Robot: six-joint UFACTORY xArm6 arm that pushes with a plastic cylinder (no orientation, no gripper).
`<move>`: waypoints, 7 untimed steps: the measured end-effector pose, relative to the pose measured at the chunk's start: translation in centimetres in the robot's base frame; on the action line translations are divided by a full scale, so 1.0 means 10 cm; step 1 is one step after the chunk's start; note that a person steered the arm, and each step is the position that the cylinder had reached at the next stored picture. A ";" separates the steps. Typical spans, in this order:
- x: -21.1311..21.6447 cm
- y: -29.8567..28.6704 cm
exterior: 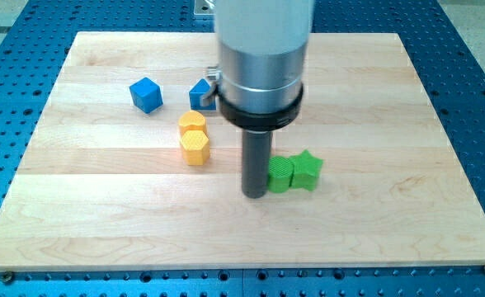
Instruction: Move the red circle to the right of the yellow heart
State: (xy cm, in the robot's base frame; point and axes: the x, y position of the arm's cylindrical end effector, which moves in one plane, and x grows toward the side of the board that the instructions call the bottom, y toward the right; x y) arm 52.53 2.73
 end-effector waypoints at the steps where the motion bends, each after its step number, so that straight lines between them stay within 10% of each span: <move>1: -0.11 0.23; 7: -0.45 -0.14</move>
State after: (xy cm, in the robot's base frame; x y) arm 48.06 1.31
